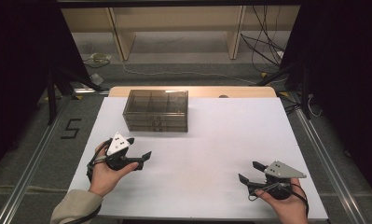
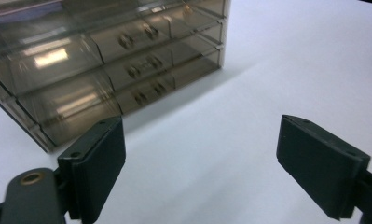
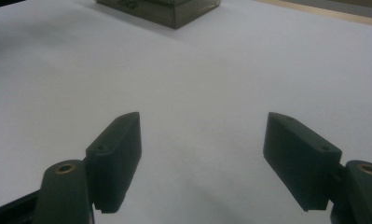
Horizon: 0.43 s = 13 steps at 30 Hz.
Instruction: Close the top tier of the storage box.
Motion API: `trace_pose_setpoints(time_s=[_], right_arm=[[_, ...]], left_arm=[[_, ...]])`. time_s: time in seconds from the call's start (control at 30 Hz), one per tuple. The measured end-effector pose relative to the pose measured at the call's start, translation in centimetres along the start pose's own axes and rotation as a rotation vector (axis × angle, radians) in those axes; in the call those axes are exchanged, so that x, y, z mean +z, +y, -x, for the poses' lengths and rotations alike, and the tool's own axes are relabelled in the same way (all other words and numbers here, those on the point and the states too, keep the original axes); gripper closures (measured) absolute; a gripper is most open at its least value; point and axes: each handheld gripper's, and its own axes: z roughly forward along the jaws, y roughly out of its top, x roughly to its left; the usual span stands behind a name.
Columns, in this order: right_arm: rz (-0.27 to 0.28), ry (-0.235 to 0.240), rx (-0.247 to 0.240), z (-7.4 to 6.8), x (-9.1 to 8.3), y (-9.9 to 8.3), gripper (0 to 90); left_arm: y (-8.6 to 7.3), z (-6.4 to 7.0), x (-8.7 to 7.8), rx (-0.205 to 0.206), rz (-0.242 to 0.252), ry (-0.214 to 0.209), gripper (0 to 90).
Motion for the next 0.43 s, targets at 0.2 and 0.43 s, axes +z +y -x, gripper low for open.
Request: trace_pose_setpoints(time_s=[0.2, 0.43], right_arm=[[-0.004, 0.004, -0.001, 0.0, 0.1, 0.0, 28.4], [-0.001, 0.005, 0.000, 0.1, 0.1, -0.1, 28.0]], left_arm=[[-1.2, 0.6, -0.7, 0.016, -0.018, -0.006, 13.9], [-1.6, 0.6, -0.6, 0.032, -0.022, -0.007, 11.1]])
